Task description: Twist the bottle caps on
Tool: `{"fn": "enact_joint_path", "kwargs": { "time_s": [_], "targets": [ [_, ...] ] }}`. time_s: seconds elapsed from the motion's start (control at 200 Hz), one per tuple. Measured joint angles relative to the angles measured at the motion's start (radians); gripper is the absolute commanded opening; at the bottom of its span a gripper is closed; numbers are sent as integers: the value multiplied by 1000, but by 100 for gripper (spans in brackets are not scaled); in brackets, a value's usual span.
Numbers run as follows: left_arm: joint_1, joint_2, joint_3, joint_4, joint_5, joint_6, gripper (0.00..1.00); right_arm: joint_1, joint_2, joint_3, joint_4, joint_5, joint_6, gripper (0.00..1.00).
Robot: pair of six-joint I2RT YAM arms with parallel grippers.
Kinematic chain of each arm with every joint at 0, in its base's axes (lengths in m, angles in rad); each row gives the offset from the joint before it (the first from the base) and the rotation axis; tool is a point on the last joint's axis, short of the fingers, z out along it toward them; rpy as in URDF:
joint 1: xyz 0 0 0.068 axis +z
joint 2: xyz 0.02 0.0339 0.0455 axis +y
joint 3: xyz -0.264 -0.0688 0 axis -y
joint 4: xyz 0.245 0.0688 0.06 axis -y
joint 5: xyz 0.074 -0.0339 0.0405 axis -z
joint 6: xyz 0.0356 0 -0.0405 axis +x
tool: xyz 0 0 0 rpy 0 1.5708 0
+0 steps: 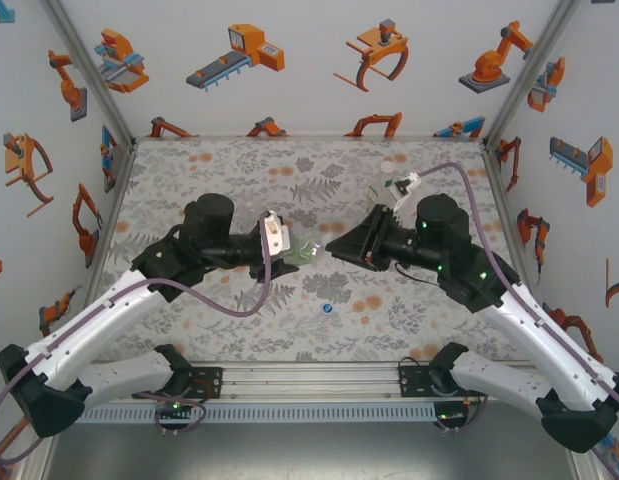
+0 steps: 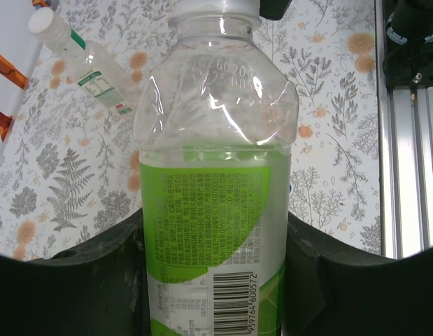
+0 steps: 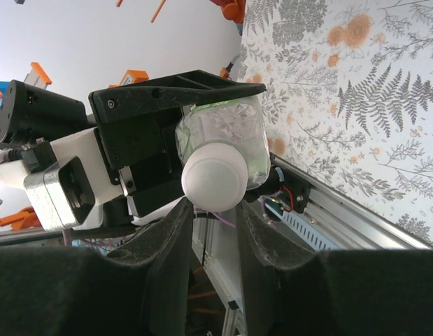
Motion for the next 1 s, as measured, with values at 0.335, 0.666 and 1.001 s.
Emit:
{"fn": "enact_joint_path", "kwargs": {
  "time_s": [0.335, 0.666, 1.001],
  "targets": [
    [-5, -2, 8, 7, 56, 3, 0, -3, 1, 99, -47, 35, -352, 52],
    [-5, -16, 10, -3, 96, 3, 0, -3, -25, 87, 45, -235, -957, 59],
    [-5, -28, 23, -31, 121, 3, 0, -3, -2, 87, 58, -388, -1330, 57]
  ]
}}
